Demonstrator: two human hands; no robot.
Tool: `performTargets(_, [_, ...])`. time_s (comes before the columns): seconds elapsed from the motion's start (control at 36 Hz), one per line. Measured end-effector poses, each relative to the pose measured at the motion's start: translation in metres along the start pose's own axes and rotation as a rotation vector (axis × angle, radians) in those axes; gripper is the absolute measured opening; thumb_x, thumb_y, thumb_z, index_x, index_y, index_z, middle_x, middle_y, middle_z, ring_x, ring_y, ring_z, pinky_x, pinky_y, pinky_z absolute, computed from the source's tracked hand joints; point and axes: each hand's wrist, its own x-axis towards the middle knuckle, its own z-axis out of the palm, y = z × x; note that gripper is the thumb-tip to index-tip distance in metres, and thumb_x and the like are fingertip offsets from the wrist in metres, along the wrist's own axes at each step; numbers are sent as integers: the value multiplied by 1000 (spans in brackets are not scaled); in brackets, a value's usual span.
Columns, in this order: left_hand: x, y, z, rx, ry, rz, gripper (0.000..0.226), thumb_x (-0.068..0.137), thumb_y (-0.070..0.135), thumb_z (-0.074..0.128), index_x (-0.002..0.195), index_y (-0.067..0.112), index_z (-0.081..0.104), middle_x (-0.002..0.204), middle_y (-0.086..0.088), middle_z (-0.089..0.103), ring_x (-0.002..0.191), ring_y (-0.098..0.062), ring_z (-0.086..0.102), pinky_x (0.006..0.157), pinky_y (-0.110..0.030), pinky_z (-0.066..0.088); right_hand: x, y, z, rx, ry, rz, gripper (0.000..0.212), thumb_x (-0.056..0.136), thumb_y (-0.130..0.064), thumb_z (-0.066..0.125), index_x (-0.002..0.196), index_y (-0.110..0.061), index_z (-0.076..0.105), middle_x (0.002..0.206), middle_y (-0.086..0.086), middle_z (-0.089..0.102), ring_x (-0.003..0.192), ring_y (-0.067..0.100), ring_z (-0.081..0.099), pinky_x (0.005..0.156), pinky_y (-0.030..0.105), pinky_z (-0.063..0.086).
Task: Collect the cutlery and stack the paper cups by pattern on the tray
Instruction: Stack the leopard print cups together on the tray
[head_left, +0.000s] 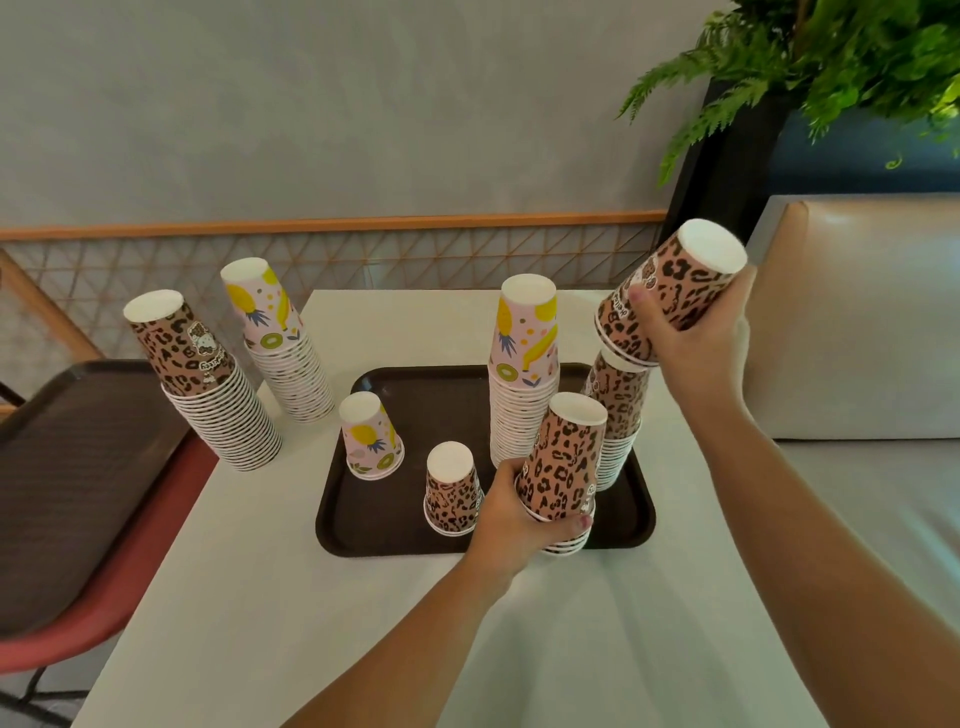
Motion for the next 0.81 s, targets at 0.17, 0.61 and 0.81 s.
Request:
performTargets(0.17, [1, 3, -1, 5, 6, 3, 82, 55, 19, 90, 120, 24, 42, 117, 7, 57, 111, -10, 53, 95, -30, 47, -12, 22, 7, -89, -139, 74, 70, 75, -32, 74, 129, -12, 34, 126, 4, 52, 109, 8, 48, 94, 33, 46])
performTargets(0.61, [-6, 23, 3, -89, 18, 22, 73, 59, 12, 87, 118, 23, 46, 111, 8, 60, 104, -5, 57, 86, -21, 48, -80, 19, 1, -66, -402, -76, 62, 77, -29, 73, 128, -19, 40, 121, -8, 53, 106, 0, 54, 82, -1, 38])
performTargets(0.81, [-11, 25, 4, -95, -51, 55, 93, 52, 18, 90, 130, 27, 41, 118, 10, 60, 112, -6, 57, 97, -36, 50, -91, 23, 8, -85, -497, 44, 67, 75, -38, 71, 132, -27, 38, 109, -17, 53, 98, -1, 52, 79, 6, 37])
